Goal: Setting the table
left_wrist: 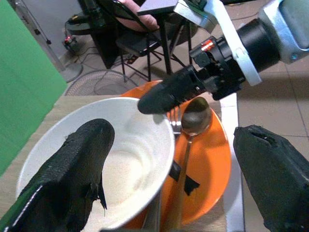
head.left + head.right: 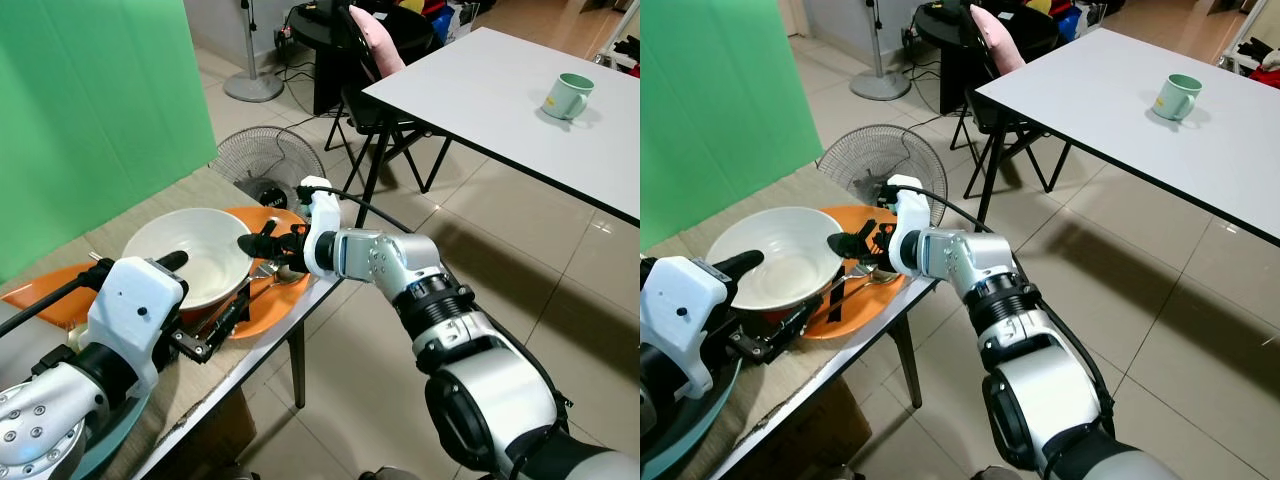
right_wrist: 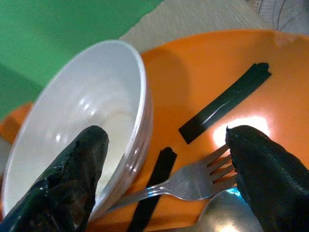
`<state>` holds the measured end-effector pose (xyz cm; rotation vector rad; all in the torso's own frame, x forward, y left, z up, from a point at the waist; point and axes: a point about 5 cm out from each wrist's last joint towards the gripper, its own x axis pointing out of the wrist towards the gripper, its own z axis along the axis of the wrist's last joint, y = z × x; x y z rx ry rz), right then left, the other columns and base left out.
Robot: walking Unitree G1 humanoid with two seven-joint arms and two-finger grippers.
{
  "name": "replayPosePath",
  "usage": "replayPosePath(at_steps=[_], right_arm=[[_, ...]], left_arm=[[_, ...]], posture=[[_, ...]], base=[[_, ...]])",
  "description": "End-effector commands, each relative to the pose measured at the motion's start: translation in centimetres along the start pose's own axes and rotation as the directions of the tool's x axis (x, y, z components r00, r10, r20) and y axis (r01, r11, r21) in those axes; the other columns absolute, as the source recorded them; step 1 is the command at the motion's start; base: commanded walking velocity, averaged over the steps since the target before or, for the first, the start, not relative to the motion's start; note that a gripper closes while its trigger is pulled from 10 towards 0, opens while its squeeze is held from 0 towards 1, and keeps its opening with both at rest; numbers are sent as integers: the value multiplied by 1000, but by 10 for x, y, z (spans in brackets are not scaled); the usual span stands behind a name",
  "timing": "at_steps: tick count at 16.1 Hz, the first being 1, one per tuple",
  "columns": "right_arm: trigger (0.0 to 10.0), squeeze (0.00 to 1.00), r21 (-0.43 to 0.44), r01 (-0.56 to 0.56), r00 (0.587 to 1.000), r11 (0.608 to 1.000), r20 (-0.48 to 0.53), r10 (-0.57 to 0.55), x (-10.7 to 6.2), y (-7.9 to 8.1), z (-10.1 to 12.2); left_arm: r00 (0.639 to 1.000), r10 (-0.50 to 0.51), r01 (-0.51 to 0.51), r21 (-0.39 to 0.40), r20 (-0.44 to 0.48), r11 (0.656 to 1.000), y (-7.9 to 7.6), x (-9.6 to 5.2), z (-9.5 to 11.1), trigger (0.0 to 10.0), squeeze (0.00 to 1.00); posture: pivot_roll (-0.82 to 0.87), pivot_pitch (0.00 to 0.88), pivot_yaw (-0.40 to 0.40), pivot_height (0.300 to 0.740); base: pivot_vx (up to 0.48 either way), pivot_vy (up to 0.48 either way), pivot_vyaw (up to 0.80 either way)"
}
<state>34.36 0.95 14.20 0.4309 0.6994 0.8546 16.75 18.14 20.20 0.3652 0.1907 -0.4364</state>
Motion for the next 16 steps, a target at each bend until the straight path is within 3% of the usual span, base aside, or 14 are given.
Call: replayPosePath(at_steps=[1,3,16], right_arm=[[0,0,15,-77,997,997,9,77,11,24,5],[0,0,85,-143,990,986,6,143,17,31,4],[0,0,82,-279,948,957,-132,288,34,60,-16]], left_arm=[[1000,-4,4,13,3,1000,-1,-3,3,10000,0],[1000,-12,12,12,2,1000,0,-3,3,10000,0],[1000,-25,25,10,-15,1000,-3,-4,2,10000,0]], posture=[[51,77,-22,740],[50,83,-18,740],[49,89,-27,740]], base=[[0,0,0],[0,0,0],[0,0,0]])
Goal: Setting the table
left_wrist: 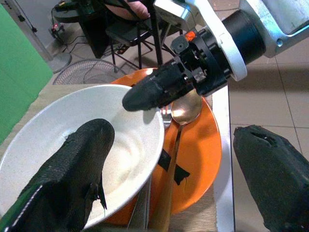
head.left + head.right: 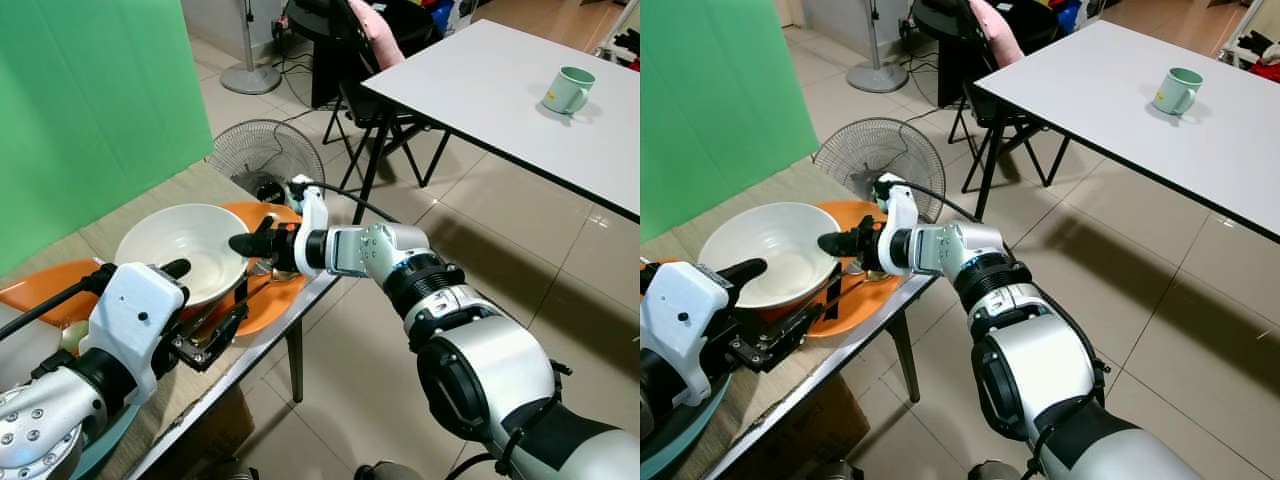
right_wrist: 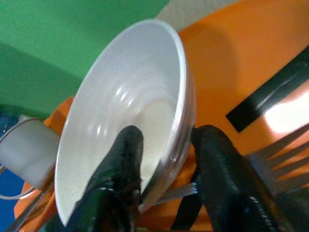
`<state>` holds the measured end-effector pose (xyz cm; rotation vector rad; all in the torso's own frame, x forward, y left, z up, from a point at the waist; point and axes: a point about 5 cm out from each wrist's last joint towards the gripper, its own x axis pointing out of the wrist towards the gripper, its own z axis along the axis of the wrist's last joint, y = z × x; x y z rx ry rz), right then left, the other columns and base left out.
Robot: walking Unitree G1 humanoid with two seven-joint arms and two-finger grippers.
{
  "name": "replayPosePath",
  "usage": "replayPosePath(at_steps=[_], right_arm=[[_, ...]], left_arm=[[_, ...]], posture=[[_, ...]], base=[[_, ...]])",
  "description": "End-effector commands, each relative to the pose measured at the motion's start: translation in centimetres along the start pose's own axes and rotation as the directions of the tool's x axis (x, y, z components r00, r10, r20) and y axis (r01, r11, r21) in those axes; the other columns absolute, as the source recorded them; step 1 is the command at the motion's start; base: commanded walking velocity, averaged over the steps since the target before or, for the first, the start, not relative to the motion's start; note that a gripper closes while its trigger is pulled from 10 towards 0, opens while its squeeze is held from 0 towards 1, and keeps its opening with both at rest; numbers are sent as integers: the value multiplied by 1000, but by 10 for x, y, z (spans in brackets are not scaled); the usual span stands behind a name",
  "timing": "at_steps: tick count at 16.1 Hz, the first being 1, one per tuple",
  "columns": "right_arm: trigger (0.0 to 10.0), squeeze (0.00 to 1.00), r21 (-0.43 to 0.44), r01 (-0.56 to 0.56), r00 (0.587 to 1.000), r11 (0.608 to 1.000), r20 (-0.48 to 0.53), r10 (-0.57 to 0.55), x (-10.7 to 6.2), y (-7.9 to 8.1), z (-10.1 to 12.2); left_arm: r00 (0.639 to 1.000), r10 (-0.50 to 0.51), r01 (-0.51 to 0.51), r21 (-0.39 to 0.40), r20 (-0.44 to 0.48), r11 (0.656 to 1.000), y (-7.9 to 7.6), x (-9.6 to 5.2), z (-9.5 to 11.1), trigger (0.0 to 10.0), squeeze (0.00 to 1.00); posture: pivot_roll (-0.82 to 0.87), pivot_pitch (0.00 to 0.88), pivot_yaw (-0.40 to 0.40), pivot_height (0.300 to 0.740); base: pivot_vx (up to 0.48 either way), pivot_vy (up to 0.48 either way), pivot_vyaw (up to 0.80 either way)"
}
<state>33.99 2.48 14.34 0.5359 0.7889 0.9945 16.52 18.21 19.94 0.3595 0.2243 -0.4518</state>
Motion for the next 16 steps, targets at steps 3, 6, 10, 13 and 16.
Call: replayPosePath(at_steps=[3,6,10,13,16], right_arm=[[0,0,-11,-146,984,989,-108,144,33,44,-19],[0,0,16,-132,984,991,-117,133,32,42,-21],[0,0,96,-97,993,991,-65,103,30,37,-18],[0,0,121,-63,998,991,-16,66,27,31,-12],[0,0,147,-50,998,988,30,46,22,27,-4]], left_arm=[[1000,-8,8,23,8,1000,-2,-2,4,10000,0],[1000,-12,12,25,6,1000,-2,-2,3,10000,0],[1000,10,-11,40,20,999,1,0,5,10000,0],[999,32,-34,52,39,998,5,1,8,10000,0],[996,52,-56,55,70,997,8,4,12,10000,0]], posture=[[43,88,-24,740],[42,86,-24,740],[43,80,-23,740],[40,77,-20,740],[37,72,-14,740]], base=[[0,0,0],[0,0,0],[0,0,0],[0,0,0],[0,0,0]])
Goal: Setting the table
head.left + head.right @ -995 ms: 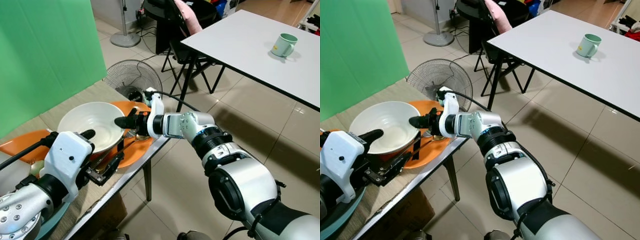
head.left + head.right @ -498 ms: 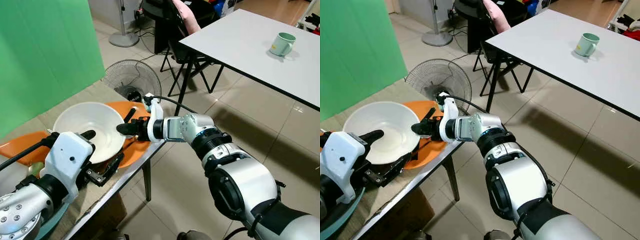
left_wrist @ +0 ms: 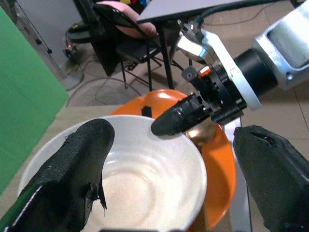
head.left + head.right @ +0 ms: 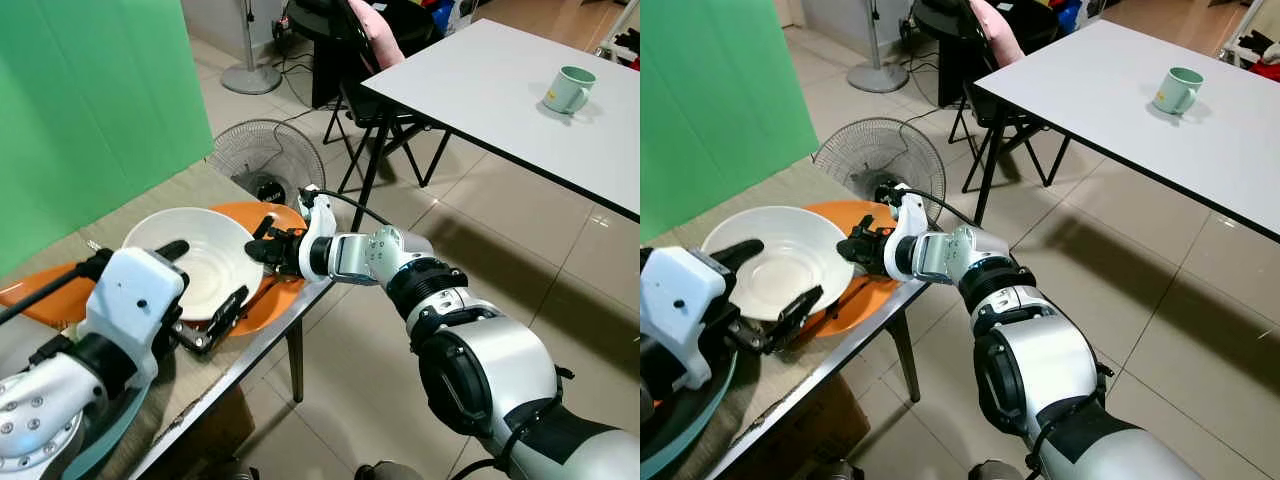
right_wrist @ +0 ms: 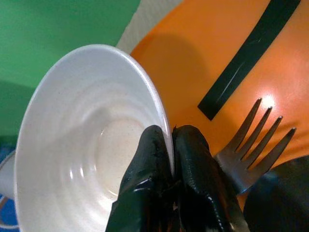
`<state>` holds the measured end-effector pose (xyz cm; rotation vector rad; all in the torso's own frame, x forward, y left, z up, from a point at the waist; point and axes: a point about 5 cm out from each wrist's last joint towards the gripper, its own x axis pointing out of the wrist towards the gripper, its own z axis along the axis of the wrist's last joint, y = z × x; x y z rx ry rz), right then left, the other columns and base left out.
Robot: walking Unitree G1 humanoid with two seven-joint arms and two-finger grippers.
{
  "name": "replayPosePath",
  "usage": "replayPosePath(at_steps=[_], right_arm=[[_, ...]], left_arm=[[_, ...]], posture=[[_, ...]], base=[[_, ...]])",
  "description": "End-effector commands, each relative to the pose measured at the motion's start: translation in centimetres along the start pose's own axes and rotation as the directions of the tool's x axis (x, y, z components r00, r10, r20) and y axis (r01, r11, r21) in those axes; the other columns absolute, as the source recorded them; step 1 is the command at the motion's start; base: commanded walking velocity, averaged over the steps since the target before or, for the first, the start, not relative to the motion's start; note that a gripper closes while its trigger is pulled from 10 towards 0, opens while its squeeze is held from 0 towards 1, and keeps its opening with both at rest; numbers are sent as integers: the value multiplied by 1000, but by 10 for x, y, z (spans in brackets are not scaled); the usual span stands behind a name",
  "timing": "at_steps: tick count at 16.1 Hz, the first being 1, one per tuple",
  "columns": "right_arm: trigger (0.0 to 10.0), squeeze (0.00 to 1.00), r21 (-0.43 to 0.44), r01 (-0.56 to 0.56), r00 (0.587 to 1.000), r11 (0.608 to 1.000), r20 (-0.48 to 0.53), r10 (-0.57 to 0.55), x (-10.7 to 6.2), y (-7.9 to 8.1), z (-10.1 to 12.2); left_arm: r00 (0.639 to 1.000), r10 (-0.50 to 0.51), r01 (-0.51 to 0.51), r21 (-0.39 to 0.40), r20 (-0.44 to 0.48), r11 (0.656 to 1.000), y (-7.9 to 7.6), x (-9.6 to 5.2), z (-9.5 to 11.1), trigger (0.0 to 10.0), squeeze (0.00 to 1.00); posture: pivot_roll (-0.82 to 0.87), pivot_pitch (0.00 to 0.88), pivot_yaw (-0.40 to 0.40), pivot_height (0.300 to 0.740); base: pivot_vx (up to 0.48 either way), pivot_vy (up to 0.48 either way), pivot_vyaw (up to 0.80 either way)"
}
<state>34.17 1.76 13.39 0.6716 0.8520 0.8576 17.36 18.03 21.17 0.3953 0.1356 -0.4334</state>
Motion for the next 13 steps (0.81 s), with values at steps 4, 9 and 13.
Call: replayPosePath(at_steps=[4,9,13], right_arm=[[0,0,25,-114,989,993,97,111,12,41,18],[0,0,-227,-24,953,974,289,91,-21,39,68],[0,0,-350,82,910,933,408,73,-69,9,84]], left_arm=[[996,68,-68,-4,55,998,9,4,8,10000,0],[973,193,-187,-64,126,980,26,13,18,10000,408],[960,206,-172,-181,191,968,23,32,27,10000,1000]], posture=[[38,69,-11,740],[37,53,-9,740],[31,41,8,740]], base=[[0,0,0],[0,0,0],[0,0,0]])
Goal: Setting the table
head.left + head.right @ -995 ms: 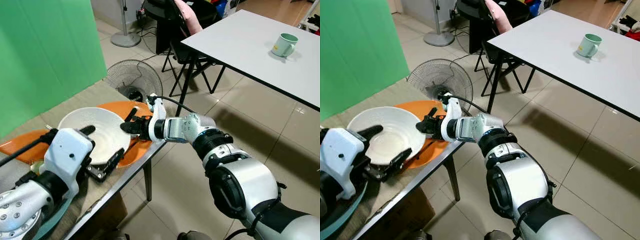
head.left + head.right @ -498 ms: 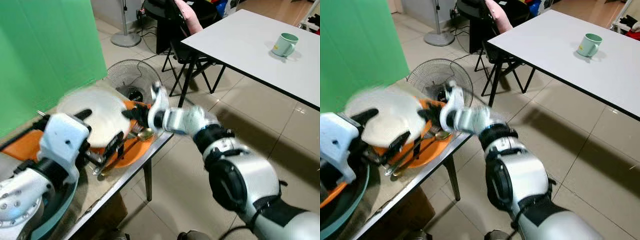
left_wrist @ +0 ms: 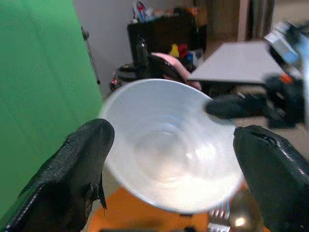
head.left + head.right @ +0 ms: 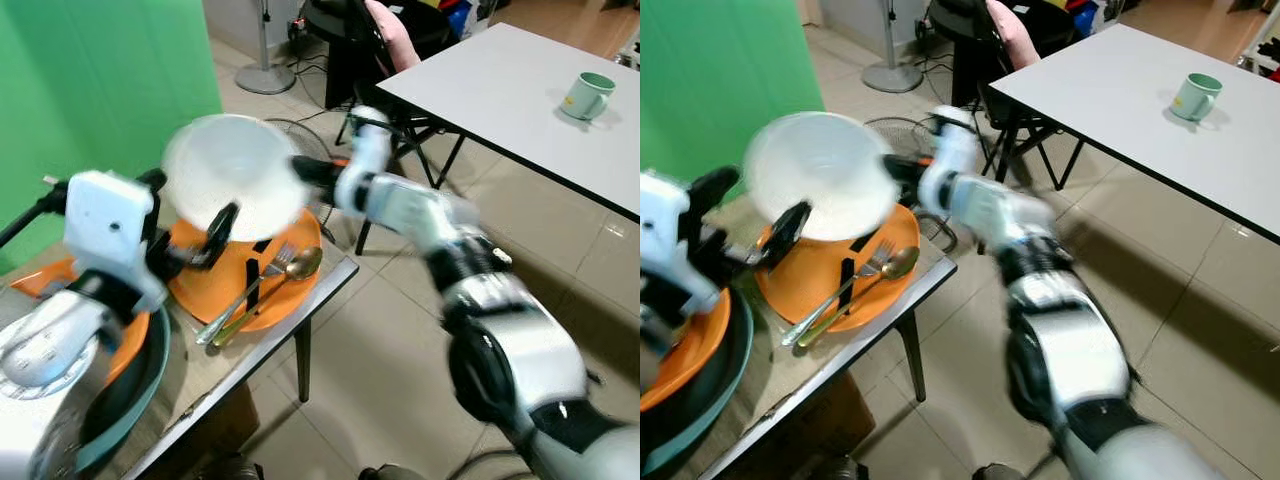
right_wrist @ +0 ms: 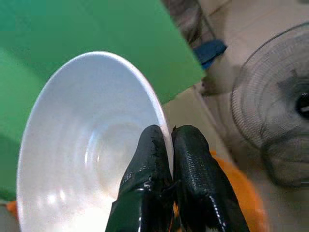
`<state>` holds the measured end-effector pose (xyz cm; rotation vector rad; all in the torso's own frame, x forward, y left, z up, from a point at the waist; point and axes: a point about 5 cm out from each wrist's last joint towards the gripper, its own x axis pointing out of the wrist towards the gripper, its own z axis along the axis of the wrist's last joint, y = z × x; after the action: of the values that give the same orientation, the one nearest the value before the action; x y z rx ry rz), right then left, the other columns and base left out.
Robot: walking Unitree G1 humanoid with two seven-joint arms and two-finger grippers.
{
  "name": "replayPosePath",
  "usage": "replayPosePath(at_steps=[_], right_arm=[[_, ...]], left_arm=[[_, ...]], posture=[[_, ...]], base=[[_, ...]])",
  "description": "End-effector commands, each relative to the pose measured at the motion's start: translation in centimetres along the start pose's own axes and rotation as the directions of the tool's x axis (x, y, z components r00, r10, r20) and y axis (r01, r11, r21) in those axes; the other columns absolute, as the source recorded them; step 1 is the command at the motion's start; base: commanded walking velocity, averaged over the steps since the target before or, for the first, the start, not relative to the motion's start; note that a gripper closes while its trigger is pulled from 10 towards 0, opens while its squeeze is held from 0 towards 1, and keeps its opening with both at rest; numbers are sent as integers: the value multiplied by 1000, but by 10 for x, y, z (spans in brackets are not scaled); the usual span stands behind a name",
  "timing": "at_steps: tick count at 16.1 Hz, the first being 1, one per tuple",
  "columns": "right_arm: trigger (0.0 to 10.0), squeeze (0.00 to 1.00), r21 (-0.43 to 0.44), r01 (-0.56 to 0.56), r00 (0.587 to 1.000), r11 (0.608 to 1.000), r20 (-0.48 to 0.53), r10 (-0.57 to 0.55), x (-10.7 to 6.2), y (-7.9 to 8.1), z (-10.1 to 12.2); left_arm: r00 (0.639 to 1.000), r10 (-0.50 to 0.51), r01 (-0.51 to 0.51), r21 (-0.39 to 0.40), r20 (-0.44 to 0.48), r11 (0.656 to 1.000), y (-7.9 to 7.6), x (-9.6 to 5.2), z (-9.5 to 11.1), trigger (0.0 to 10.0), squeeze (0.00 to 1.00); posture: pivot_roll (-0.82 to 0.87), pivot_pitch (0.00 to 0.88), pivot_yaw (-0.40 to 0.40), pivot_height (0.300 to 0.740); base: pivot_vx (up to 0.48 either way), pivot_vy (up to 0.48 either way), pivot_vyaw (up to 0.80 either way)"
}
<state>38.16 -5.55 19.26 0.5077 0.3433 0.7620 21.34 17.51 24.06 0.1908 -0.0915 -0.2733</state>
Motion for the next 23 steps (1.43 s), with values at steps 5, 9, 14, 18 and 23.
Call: replayPosePath(at_steps=[5,9,14,18,23], right_arm=[[0,0,-80,-26,987,996,157,39,-49,-6,24],[0,0,-168,0,972,986,231,39,-73,5,27],[0,0,-258,-29,964,966,248,95,-87,23,24],[0,0,-272,-37,960,962,258,110,-93,29,16],[0,0,-296,-60,956,953,258,140,-90,37,10]], left_arm=[[994,-17,1,-154,-104,988,-5,15,-19,10000,0],[978,-207,186,-404,-9,896,-35,30,-17,10000,0],[993,-117,91,-519,-17,850,-23,41,-21,0,0],[992,-104,41,-577,-77,816,-23,44,-29,0,0],[994,-59,-10,-604,-94,797,-19,47,-28,0,0]], posture=[[11,32,47,740],[-16,24,86,740],[-25,18,95,740],[-27,15,96,740],[-18,11,101,740]], base=[[0,0,0],[0,0,0],[0,0,0],[0,0,0],[0,0,0]])
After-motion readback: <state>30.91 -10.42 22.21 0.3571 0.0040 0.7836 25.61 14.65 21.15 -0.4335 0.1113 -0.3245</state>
